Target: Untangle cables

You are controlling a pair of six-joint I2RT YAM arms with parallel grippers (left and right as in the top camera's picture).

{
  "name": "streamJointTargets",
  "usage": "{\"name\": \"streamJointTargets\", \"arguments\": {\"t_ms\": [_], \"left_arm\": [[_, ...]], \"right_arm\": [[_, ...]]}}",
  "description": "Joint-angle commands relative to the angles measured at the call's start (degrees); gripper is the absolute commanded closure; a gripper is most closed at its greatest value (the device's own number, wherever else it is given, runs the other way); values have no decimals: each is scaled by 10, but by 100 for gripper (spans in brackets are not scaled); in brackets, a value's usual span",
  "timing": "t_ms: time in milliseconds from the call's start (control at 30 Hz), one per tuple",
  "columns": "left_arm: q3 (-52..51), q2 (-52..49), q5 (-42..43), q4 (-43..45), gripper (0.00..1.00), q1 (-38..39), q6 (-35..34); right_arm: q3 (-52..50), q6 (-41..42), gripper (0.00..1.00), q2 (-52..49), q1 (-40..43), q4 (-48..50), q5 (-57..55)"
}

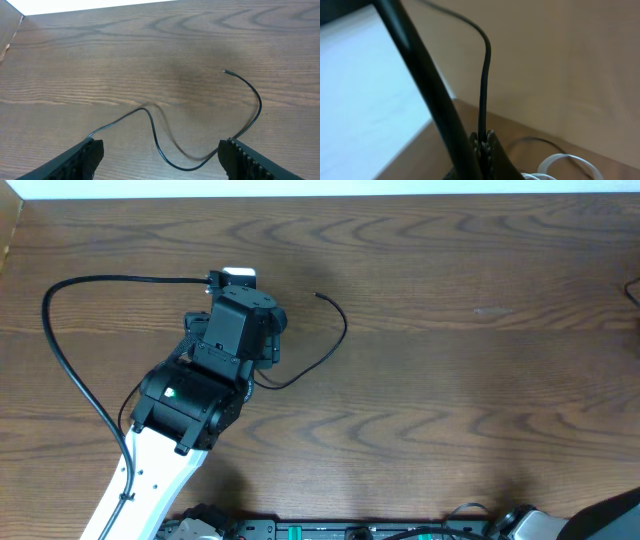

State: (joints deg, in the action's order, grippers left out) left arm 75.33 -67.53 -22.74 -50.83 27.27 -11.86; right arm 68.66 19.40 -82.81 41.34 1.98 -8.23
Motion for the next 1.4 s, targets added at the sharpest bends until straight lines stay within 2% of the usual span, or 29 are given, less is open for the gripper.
{"name": "streamJointTargets", "arguments": {"t_ms": [0, 200, 367, 400, 433, 500, 533, 833, 1033, 1167, 1267, 1367], "left_arm": [[5, -2, -2, -1, 21, -2, -1], [5, -2, -2, -1, 21, -2, -1], [5, -2, -1, -1, 21, -2, -1], [5, -2, -2, -1, 21, -2, -1], [5, -2, -1, -1, 21, -2, -1], [5, -2, -1, -1, 21, -2, -1], [5, -2, -1, -1, 21, -2, -1], [5, -2, -1, -1, 21, -2, -1], [5, -2, -2, -1, 21, -2, -1], [5, -2, -2, -1, 21, -2, -1], [5, -2, -2, 1, 21, -3, 0], [5, -2, -2, 6, 21, -2, -1]], "right_arm": [[-4, -8, 99, -28, 65, -14, -2], [-4, 3, 99, -86, 128, -51, 128], [-4, 31, 99, -139, 133, -58, 153], [-4, 31, 95, -145, 133, -60, 153], [-4, 31, 79, -151, 133, -61, 155], [-4, 31, 32, -160, 133, -62, 155], [-4, 30, 1, -160, 133, -64, 155], [-4, 41, 1, -158, 133, -90, 155], [-4, 231, 1, -150, 135, -243, 87], [-4, 273, 1, -150, 132, -312, 100], [-4, 273, 1, -150, 127, -313, 170], [-4, 259, 1, -150, 120, -264, 353]]}}
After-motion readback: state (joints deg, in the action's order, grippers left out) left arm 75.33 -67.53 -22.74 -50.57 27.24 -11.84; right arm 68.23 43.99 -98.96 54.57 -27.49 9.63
